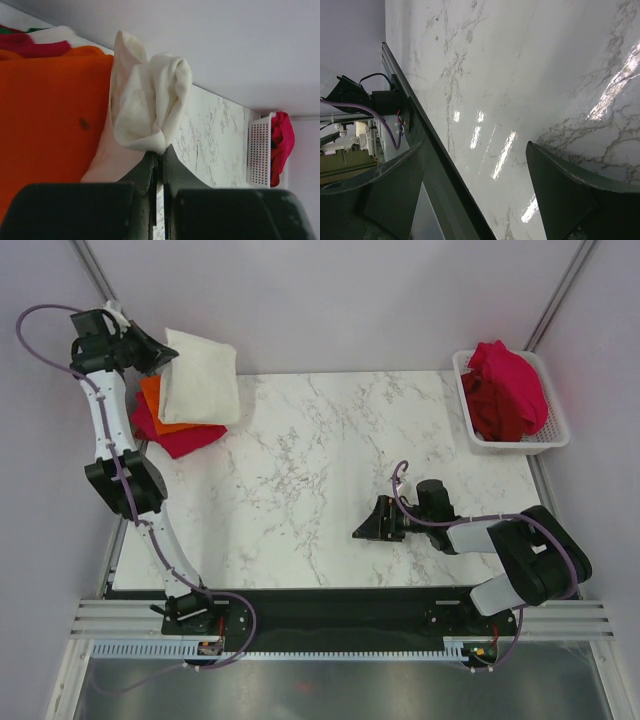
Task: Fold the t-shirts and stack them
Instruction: Neatly place the folded tshirt to the corner
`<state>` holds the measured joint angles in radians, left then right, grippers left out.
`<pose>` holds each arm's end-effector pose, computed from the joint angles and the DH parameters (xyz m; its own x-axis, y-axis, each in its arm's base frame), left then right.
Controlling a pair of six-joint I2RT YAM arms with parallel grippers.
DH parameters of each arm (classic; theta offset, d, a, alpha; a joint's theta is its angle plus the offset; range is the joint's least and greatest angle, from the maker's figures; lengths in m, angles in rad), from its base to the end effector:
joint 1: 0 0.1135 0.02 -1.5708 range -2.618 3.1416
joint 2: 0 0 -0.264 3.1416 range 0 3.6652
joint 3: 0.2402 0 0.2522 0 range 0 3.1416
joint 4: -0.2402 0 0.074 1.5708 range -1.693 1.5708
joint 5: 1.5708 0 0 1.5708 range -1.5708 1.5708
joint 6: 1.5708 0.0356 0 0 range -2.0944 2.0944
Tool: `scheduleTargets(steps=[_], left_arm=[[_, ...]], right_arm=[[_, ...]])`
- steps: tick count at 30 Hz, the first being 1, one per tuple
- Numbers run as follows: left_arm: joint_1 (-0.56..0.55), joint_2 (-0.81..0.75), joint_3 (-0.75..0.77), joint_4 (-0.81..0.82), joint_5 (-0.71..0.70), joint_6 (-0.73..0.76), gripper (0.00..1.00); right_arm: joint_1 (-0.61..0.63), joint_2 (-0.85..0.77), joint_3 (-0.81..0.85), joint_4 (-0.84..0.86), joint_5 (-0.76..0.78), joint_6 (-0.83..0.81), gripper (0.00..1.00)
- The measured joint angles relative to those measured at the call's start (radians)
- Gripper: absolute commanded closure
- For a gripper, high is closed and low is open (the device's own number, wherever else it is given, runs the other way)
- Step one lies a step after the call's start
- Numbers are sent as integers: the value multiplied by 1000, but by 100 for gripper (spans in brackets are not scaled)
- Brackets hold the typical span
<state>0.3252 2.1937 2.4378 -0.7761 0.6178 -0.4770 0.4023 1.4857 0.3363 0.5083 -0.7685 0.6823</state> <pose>0.4671 0.1357 0.3931 -0.5246 -0.5718 -0.6307 -0.0318 0.7535 -0.6567 0.2041 0.1137 0.1180 -0.9278 0.0979 -0.3599 -0.2693 0.4918 0.8280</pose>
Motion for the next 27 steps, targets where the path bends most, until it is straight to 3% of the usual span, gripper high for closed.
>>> scheduleTargets(steps=[7, 27], left_arm=[[183, 166, 2, 79, 22, -45, 98], [175, 275, 60, 190, -64, 24, 98]], right_arm=[[0, 2, 0, 5, -2, 3, 9], [0, 10, 0, 18, -7, 7, 9]])
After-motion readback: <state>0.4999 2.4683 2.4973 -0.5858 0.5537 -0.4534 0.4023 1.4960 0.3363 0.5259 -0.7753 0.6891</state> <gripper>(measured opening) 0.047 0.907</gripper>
